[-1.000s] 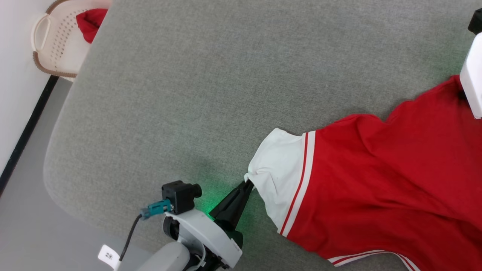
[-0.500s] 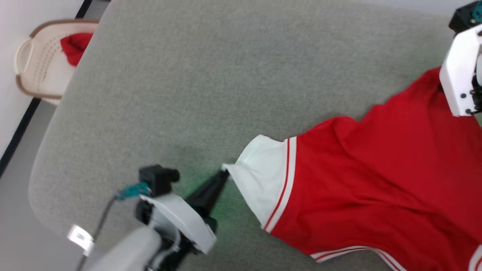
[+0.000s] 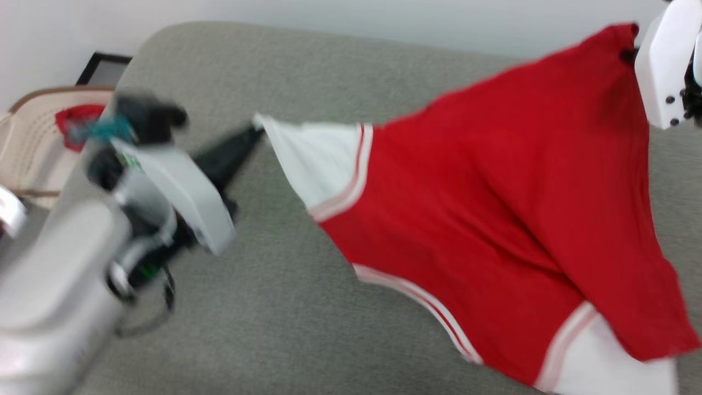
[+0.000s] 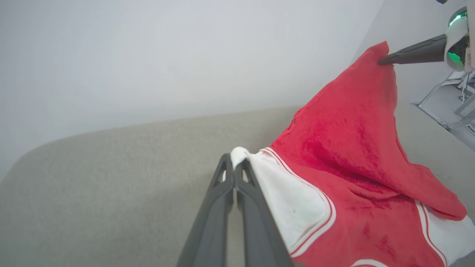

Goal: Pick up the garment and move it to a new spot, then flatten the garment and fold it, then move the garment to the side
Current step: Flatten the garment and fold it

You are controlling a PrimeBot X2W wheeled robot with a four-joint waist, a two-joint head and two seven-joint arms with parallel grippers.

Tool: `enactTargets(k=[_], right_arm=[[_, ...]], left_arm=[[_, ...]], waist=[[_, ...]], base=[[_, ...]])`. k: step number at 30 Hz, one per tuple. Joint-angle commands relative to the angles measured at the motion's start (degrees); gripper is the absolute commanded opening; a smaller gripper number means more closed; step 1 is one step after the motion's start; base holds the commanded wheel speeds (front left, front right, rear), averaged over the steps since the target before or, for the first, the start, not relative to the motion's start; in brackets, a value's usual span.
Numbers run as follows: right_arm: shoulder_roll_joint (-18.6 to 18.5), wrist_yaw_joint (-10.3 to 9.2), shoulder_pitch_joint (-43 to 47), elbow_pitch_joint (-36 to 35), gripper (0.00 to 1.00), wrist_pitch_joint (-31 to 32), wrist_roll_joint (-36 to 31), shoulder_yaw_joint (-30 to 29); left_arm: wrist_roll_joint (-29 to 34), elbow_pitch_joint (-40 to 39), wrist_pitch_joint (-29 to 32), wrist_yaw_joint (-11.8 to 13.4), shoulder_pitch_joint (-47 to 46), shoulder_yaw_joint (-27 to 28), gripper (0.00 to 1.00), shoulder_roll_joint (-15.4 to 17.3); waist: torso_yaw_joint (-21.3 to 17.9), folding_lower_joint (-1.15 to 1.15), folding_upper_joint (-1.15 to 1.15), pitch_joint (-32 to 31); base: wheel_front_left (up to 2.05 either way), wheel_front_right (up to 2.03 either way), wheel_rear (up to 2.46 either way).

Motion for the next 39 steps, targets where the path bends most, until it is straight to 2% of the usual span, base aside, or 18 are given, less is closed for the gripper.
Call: enactTargets(k=[1,7,16,21,30,39], right_arm=[[0.1,-0.06,-1.5,0.0,0.0,-1.9,-1.2,0.4],[1.2,-0.06,-4.8,1.6,0.0,-8.9,-3.8,-0.5],[5.3,-0.06,-9.8,9.3,0.0,-20.5,-11.1,-6.4],[8.7,-0.06,-12.2,14.6,0.0,-25.9,-16.1,-10.7],[13.6,-0.06,-15.6,20.2,0.0,-32.6,-22.7,-15.7],[17.1,-0.06,-17.8,22.4,0.0,-35.2,-25.7,-18.8]], left_arm=[[0.2,0.8,1.6,-0.5,-3.6,0.9,0.0,0.9],[1.5,5.4,6.8,-2.1,-14.9,1.2,0.0,1.3],[3.1,16.8,9.5,-4.0,-30.7,-0.1,0.0,-2.3],[4.3,25.7,7.7,-4.1,-38.6,0.5,0.0,-5.8],[7.7,36.7,2.1,-4.3,-49.5,0.0,0.0,-9.7],[7.9,44.6,-0.9,-4.4,-57.2,-0.8,0.0,-11.9]], waist=[[-2.6,0.0,0.0,-2.2],[-5.5,0.0,0.0,-4.0],[-9.8,0.0,0.0,-6.3],[-11.9,0.0,0.0,-7.0],[-14.7,0.0,0.0,-7.8],[-16.5,0.0,0.0,-5.7]], base=[[0.0,0.0,0.0],[0.0,0.0,0.0],[0.0,0.0,0.0],[0.0,0.0,0.0],[0.0,0.0,0.0],[0.0,0.0,0.0]])
